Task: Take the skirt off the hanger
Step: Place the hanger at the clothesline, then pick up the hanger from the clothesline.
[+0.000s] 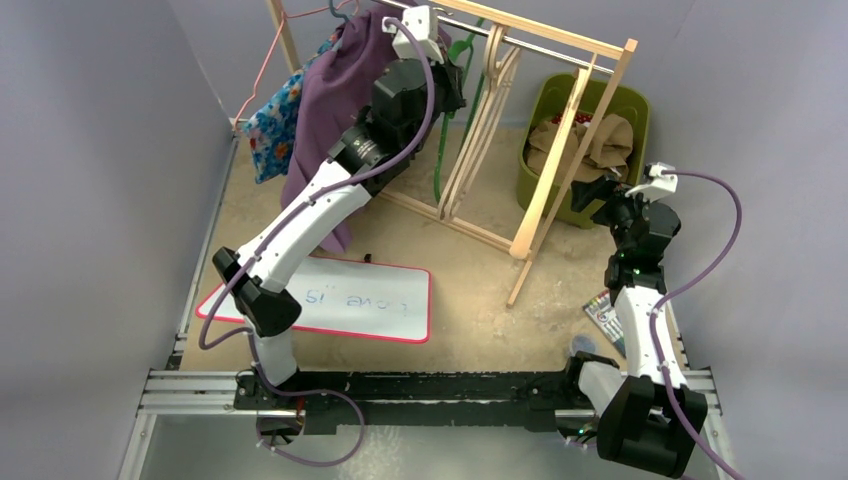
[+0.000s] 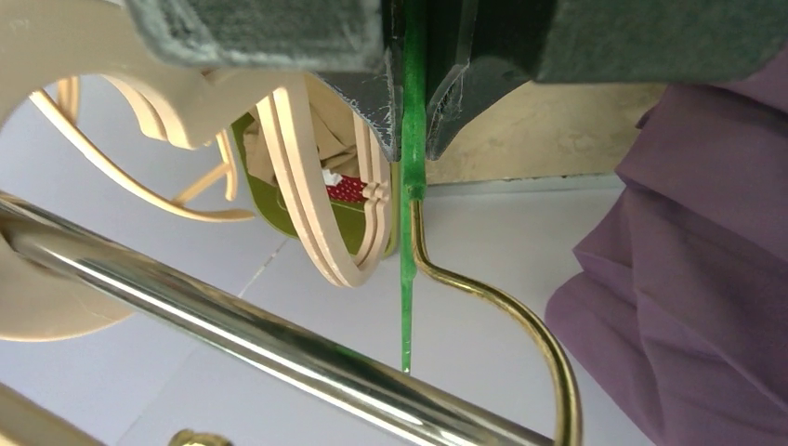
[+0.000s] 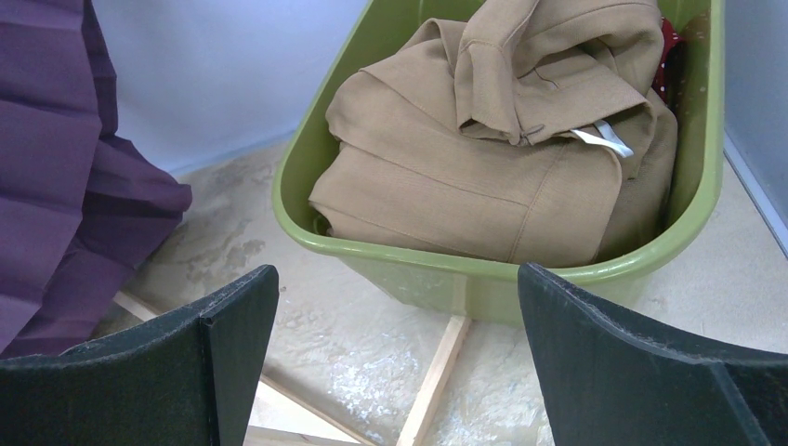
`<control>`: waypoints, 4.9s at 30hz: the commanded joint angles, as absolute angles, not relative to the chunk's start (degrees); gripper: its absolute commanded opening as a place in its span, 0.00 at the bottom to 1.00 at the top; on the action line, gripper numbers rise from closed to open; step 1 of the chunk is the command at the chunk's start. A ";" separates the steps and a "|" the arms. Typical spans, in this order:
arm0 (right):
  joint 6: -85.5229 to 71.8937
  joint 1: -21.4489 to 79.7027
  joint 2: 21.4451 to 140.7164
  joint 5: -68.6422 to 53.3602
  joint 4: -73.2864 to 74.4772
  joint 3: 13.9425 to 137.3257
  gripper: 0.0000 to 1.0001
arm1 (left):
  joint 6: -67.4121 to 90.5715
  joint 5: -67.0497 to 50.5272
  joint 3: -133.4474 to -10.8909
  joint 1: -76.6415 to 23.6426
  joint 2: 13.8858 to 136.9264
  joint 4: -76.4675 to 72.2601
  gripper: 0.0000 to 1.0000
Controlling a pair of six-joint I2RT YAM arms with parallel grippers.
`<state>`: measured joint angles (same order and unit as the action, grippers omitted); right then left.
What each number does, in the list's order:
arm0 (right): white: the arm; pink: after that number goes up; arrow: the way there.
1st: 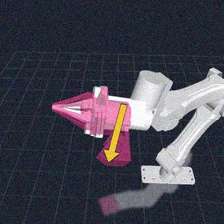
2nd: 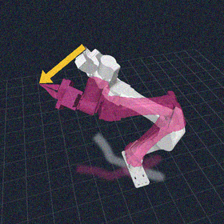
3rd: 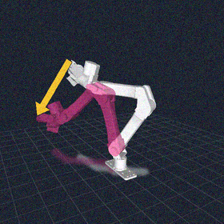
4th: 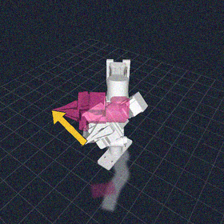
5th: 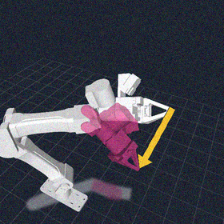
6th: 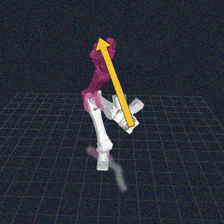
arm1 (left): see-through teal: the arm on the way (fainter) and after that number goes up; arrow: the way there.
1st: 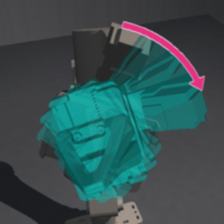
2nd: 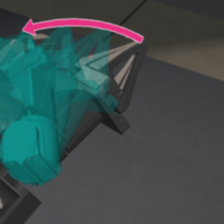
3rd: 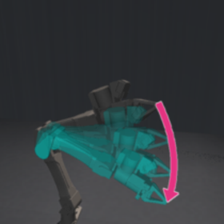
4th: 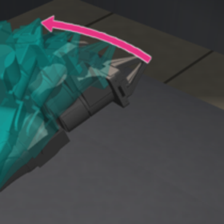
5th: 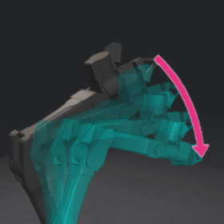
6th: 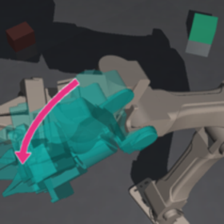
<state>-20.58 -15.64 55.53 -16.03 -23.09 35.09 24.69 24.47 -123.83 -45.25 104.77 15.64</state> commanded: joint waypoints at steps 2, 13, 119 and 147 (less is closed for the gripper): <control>-21.13 -15.47 55.27 -16.44 -26.37 34.66 0.99 | 22.49 32.89 -126.85 -46.59 105.35 13.54 0.00; -21.35 -15.51 55.83 -16.61 -27.09 34.38 0.99 | 19.95 38.34 -131.00 -48.59 110.35 14.06 0.00; -22.13 -15.47 52.67 -19.23 -26.84 32.02 0.99 | 30.24 13.07 -126.19 -21.13 90.42 31.23 0.74; -21.93 -15.47 52.70 -18.81 -27.53 31.54 0.99 | 39.77 -4.80 -129.74 -12.48 101.39 11.54 0.15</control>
